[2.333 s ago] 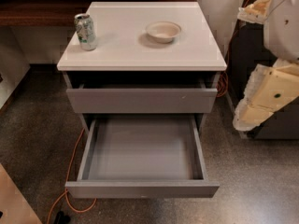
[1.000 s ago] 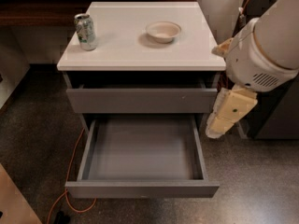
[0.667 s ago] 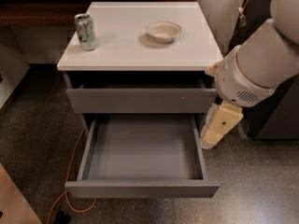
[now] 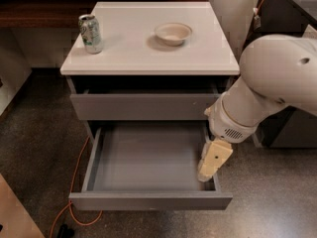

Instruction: Close middle drawer

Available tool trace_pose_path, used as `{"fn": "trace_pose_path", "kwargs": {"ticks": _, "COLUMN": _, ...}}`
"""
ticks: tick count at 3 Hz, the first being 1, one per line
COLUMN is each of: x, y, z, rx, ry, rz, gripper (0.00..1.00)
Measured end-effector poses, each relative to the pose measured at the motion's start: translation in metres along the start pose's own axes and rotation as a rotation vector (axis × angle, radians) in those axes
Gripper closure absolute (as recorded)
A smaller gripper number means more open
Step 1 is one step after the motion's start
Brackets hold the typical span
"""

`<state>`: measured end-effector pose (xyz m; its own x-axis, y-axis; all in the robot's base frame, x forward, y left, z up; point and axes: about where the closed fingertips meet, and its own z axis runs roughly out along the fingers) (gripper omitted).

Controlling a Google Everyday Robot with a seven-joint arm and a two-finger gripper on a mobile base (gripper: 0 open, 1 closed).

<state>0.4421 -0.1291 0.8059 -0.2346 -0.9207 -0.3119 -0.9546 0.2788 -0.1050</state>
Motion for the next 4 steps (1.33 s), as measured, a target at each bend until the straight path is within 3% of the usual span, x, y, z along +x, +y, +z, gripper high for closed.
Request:
{"fn": "trace_pose_path", "kwargs": {"ticks": 1, "x": 0.009, "y": 0.008, "z": 0.044, "rx": -0.057, "ry": 0.019, "rz": 0.025, "gripper": 0.00}}
{"fn": "trace_pose_path", "kwargs": {"ticks": 2, "x": 0.020, "y": 0.025, "z": 0.111, "rx": -0.116, "ry": 0.069, "rz": 0.014, "gripper": 0.00}}
{"fn": "trace_pose_path", "kwargs": {"ticks": 3, "x": 0.026, "y": 0.027, "z": 0.115, "rx": -0.120, "ry": 0.071, "rz": 0.022, "gripper": 0.00}}
{"fn": "trace_pose_path", "kwargs": {"ticks": 4, "x": 0.032, "y": 0.027, "z": 0.140, "rx": -0.139, "ry": 0.069, "rz": 0.005, "gripper": 0.00}}
